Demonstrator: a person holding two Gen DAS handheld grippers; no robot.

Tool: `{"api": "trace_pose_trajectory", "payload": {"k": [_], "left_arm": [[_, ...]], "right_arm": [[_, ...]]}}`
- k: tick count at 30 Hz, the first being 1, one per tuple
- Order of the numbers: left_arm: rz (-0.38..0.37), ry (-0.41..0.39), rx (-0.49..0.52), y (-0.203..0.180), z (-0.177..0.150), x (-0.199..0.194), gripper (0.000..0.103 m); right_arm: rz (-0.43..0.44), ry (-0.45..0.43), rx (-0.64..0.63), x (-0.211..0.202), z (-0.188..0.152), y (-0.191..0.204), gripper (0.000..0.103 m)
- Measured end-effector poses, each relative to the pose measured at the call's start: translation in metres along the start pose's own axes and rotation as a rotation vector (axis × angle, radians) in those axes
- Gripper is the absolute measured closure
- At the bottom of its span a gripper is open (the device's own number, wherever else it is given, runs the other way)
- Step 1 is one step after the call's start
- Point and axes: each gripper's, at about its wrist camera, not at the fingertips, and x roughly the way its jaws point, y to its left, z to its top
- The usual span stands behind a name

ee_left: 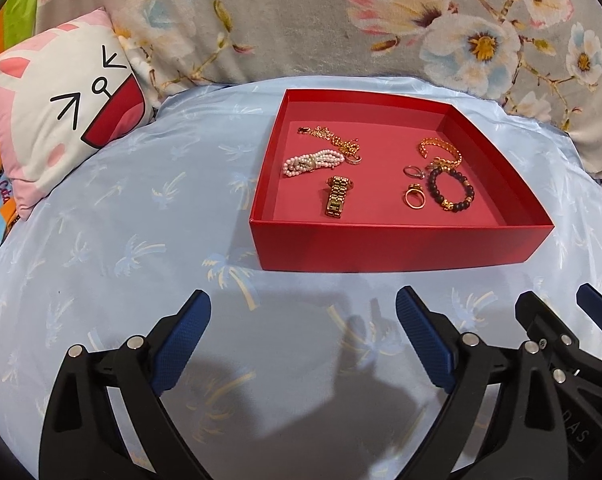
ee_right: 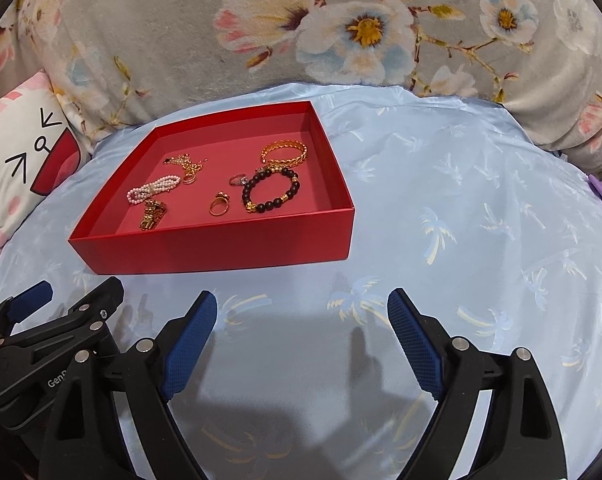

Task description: Organize jewelry

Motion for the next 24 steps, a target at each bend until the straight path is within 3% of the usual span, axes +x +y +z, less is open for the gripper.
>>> {"api": "trace_pose_trajectory", "payload": {"k": [24], "left_arm": [[0.016, -0.013, -0.004, 0.0008, -0.0032, 0.0033, 0.012]], "right_arm": [[0.001, -0.016, -0.006, 0.0032, -0.0021, 0.0014, 0.017]]}}
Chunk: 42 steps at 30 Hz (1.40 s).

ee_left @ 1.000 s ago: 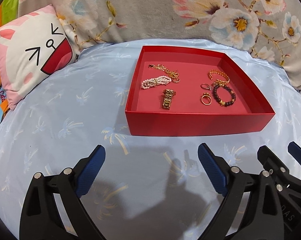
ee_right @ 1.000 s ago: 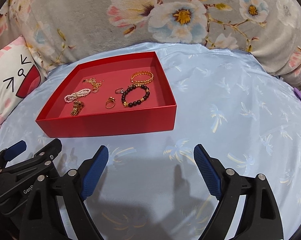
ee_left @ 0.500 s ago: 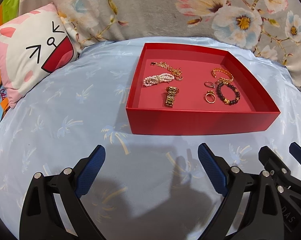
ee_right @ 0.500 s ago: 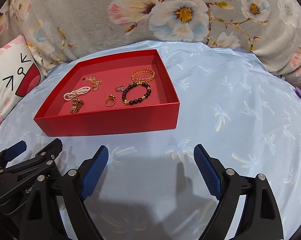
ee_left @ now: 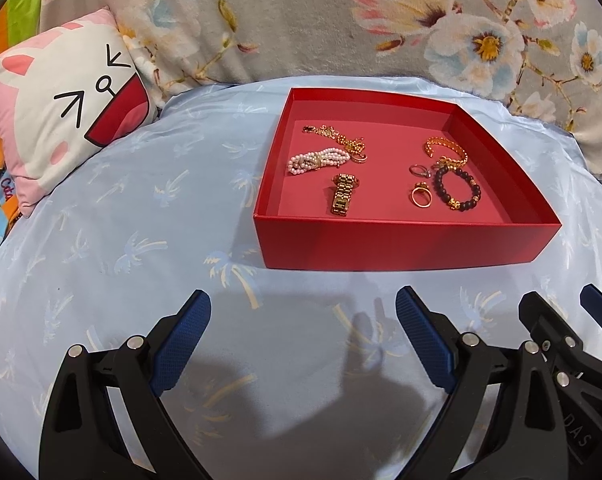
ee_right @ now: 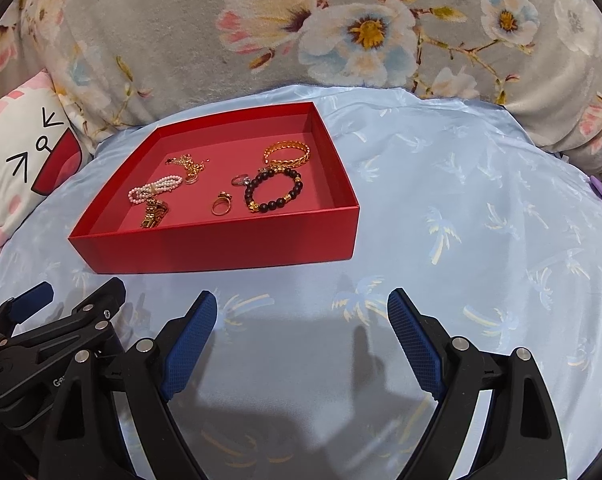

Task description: Organize jewelry

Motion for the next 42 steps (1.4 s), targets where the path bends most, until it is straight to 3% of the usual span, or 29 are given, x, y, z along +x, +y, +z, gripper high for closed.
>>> {"api": "trace_pose_trajectory", "payload": {"k": [42], "left_arm": [[0.047, -0.072, 0.003, 0.000, 0.001, -0.016, 0.014]], "right_arm": [[-0.038, -0.025, -0.019, -0.005, -0.001, 0.003, 0.017]]}}
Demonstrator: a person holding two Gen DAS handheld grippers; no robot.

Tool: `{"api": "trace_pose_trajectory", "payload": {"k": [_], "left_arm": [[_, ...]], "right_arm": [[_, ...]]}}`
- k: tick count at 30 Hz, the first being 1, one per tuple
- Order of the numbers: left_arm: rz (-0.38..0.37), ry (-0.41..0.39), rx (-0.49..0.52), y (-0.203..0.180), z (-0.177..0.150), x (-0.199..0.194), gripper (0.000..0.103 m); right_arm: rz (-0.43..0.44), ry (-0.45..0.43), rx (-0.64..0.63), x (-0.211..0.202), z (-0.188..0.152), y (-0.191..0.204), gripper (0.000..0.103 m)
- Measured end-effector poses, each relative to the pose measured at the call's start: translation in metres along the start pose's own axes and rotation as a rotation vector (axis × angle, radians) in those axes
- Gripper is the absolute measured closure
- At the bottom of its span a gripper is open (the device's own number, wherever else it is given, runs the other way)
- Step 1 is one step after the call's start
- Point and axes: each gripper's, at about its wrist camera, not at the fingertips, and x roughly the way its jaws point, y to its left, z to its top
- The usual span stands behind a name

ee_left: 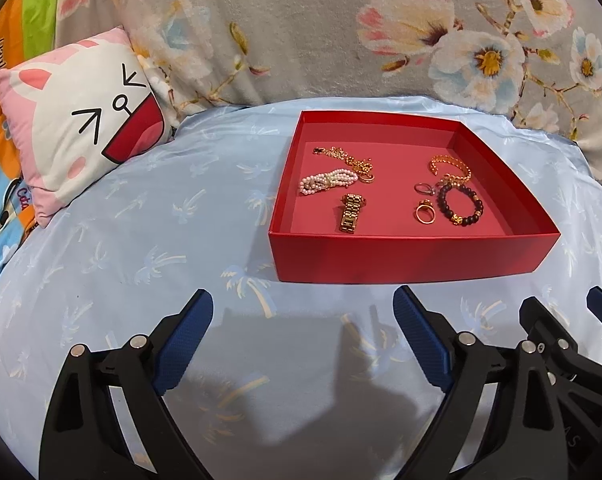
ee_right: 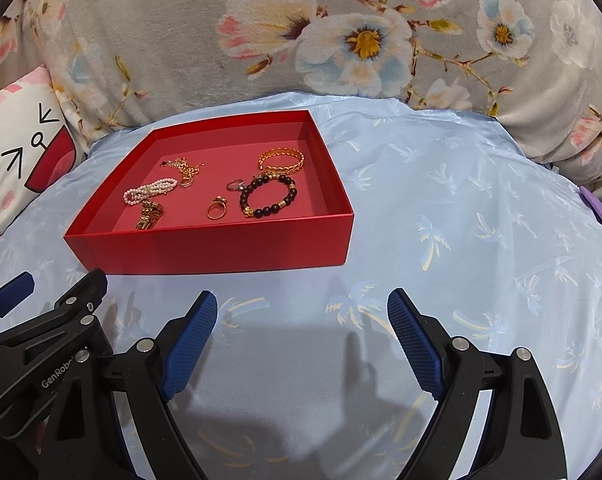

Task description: Organize jewelry

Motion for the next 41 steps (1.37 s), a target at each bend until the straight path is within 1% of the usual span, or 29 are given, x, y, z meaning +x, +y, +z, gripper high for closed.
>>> {"api": "trace_pose_trajectory", "payload": {"k": [7, 14, 24, 41], "left_arm": [[-0.001, -0.010, -0.003, 0.0010, -0.0007, -0.0022, 0.014], [-0.003, -0.021, 0.006, -0.0013, -0.0010, -0.0038, 0.018], [-0.013, -0.011, 0.003, -0.0005, -0.0008, -0.0018, 0.018], [0.009, -0.008, 0.002, 0.0002, -0.0011, -0.0016, 0.018]], "right_arm": [[0.003, 0.002, 0.002, -0.0016, 0.0008, 0.0000, 0.017], [-0.001, 0.002, 0.001, -0.0014, 0.0004, 0.0007, 0.017], [0.000, 0.003, 0.001, -0.0011, 0.0006, 0.0007, 0.017], [-0.001, 0.004, -0.011, -0.0001, -0.0013, 0.0039, 0.017]]}}
